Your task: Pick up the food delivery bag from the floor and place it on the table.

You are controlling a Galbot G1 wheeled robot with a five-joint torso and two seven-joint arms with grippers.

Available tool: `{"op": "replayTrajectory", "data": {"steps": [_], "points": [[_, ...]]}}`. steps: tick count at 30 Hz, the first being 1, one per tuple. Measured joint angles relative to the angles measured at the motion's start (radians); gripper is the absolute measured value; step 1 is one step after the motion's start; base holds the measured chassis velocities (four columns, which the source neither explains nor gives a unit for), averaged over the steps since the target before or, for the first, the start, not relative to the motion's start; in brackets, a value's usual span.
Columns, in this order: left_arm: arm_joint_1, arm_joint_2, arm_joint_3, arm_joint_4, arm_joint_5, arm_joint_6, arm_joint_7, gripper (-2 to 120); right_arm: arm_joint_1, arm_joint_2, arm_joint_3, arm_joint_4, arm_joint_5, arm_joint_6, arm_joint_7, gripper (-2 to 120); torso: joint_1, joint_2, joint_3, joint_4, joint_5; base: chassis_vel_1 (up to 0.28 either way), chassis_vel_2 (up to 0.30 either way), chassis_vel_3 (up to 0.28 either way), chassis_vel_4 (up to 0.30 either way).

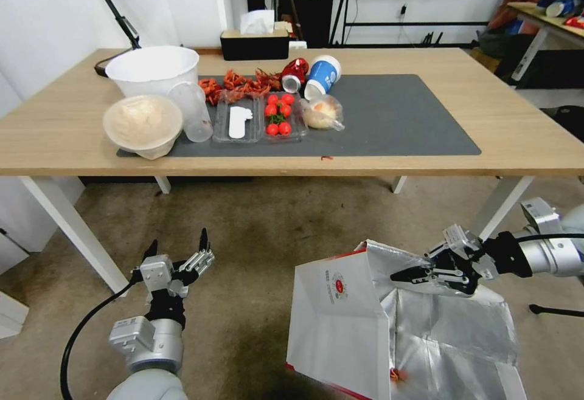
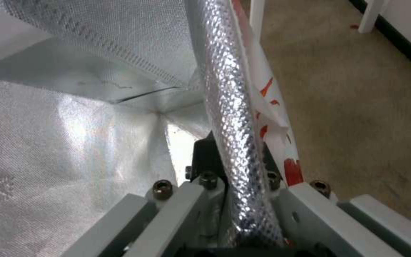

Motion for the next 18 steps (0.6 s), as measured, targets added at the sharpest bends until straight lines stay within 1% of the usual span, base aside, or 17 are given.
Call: {"op": "replayTrajectory", "data": {"steps": [18], "points": [[0.008,-0.005,-0.002,-0.017,0.003,-0.003,0.0,100,0.001,-0.006,0.004,0.01,0.005,0.0,-0.001,0,0.03,0.078,0.048,0.0001,0.0001,0.0,0.0,0.0,0.0]]}}
